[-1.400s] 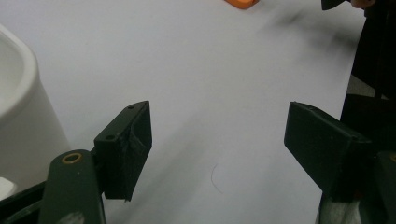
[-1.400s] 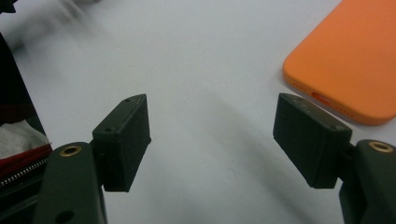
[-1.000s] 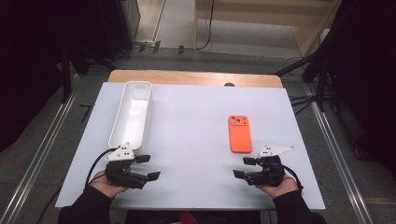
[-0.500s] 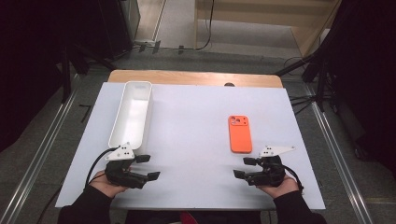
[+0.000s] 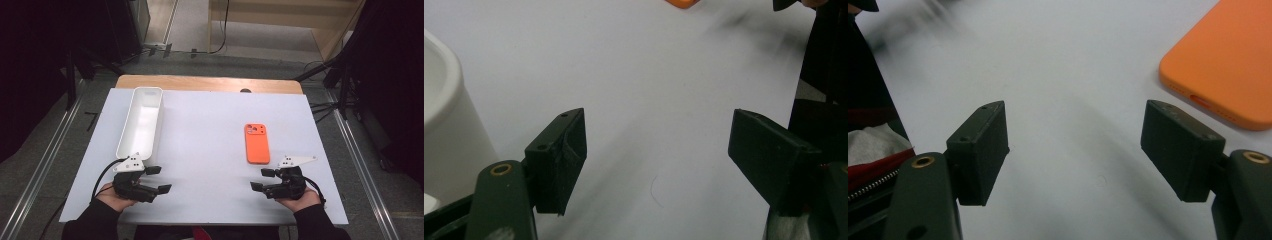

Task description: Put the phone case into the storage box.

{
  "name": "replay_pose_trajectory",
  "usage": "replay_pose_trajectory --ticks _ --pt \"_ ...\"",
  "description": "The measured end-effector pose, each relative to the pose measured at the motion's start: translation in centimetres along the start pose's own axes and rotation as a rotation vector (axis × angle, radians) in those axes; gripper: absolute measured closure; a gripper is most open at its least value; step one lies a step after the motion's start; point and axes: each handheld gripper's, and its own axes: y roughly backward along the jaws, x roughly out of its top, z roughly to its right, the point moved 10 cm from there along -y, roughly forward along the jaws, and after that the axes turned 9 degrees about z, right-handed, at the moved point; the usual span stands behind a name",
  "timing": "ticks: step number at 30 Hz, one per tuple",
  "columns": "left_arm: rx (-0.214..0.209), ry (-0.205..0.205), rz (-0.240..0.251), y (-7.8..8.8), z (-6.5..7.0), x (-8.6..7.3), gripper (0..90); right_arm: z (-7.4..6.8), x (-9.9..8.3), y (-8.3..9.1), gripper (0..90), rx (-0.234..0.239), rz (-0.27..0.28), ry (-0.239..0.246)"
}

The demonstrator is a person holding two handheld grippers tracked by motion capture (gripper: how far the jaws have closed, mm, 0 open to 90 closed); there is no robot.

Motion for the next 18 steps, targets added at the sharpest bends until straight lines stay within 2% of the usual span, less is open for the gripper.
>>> replay_pose_trajectory --ticks 8,12,18 --pt "0.000 0.002 0.001 0.0 0.0 0.0 23.9 0.5 0.9 0.9 25.8 -0.024 0.006 0.000" --pt "-0.004 0.001 0.001 0.0 0.0 0.0 23.9 0.5 1.5 1.0 25.7 -0.025 0.009 0.016" --pt "-0.010 -0.003 0.000 -0.1 0.1 0.0 23.9 0.7 2.3 1.0 25.7 -0.035 0.009 0.014"
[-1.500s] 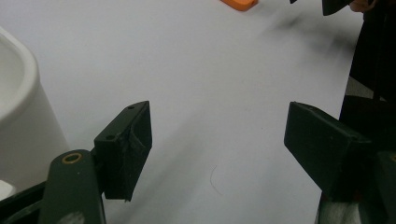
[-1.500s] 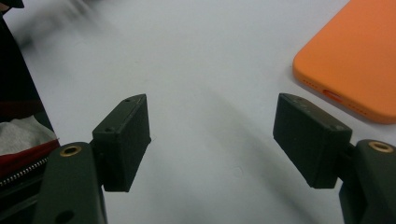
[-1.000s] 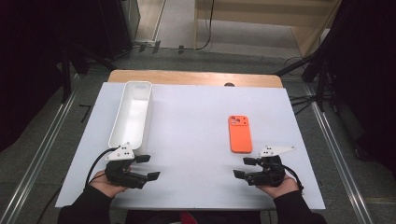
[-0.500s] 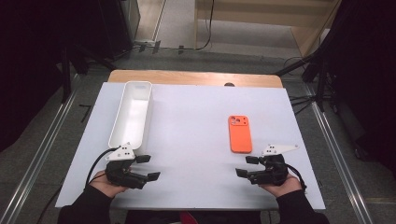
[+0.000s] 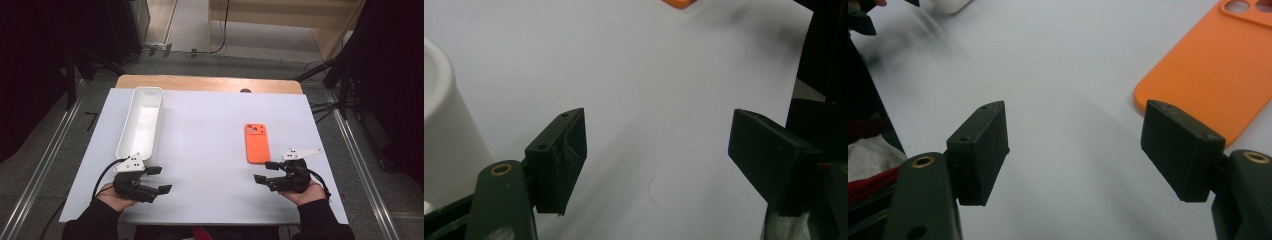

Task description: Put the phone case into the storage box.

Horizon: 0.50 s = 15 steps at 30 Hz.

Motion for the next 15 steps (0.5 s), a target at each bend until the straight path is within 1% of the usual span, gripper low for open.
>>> replay_pose_trajectory --ticks 4,5,7,15 --pt "0.002 0.005 0.001 0.0 0.0 0.0 23.9 0.2 0.7 0.1 25.7 -0.013 -0.004 0.010" --pt "0.002 0.005 0.000 0.0 0.0 0.0 23.9 0.1 0.9 0.1 25.7 -0.012 -0.007 0.004" --pt "0.001 0.008 0.003 0.1 -0.1 0.0 23.9 0.2 1.2 0.0 25.7 -0.012 -0.005 0.012" --pt "-0.001 0.007 -0.004 0.0 -0.1 -0.1 23.9 1.0 2.6 0.2 25.7 -0.029 -0.003 0.012"
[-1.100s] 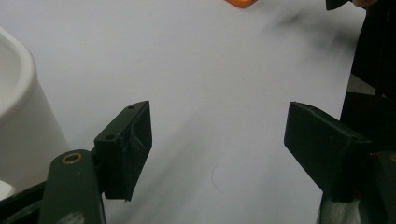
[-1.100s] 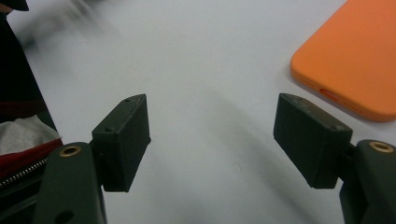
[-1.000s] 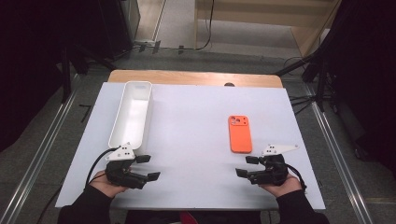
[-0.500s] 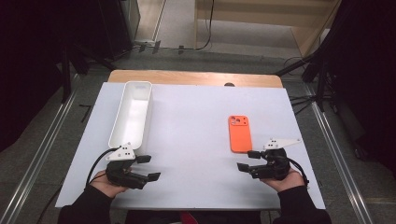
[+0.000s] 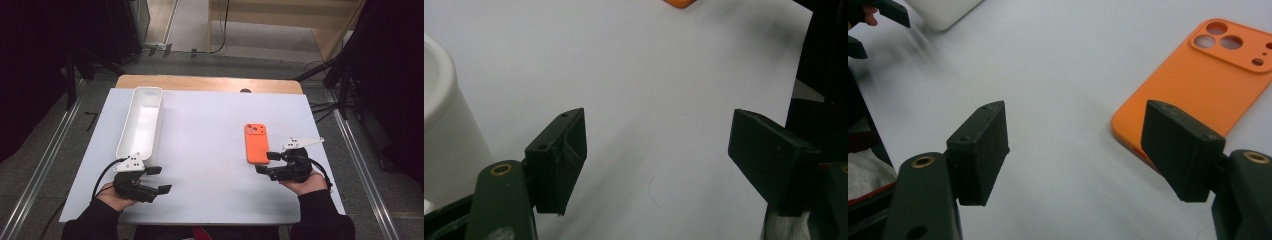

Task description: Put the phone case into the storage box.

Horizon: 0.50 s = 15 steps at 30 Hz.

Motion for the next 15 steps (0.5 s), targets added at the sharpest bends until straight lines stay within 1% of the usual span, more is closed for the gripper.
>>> replay_pose_trajectory --ticks 6,8,15 --pt "-0.001 0.001 0.000 0.0 0.0 0.0 23.9 0.9 1.0 0.1 25.7 -0.017 0.007 0.004" --pt "-0.001 0.000 0.000 0.0 0.0 0.0 23.9 1.1 1.3 0.2 25.8 -0.020 0.008 -0.004" --pt "-0.002 0.001 0.000 0.0 0.1 0.0 23.9 2.3 2.5 0.1 25.7 -0.036 0.012 -0.003"
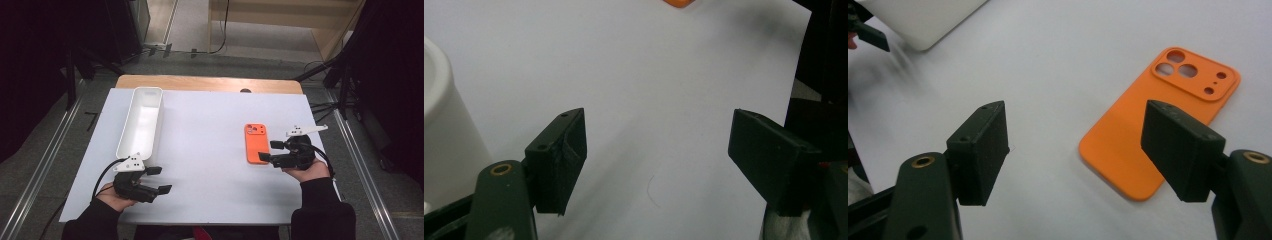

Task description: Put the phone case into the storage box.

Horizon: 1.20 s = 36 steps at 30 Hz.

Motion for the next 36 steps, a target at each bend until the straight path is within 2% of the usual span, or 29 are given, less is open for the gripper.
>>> replay_pose_trajectory --ticks 11,17,31,36 --pt "0.001 0.005 0.000 0.0 -0.1 0.0 23.9 2.1 1.2 -0.7 25.8 -0.029 0.003 -0.010" --pt "-0.002 0.004 0.000 -0.1 -0.1 0.0 23.9 3.3 1.6 -1.8 25.8 -0.045 -0.010 -0.016" --pt "-0.006 0.009 -0.001 -0.1 0.0 -0.1 23.9 6.0 3.1 -2.9 27.1 -0.086 0.020 -0.049" --pt "-0.007 0.008 -0.003 0.0 0.0 -0.1 23.9 7.0 3.4 -3.4 27.5 -0.112 0.020 -0.044"
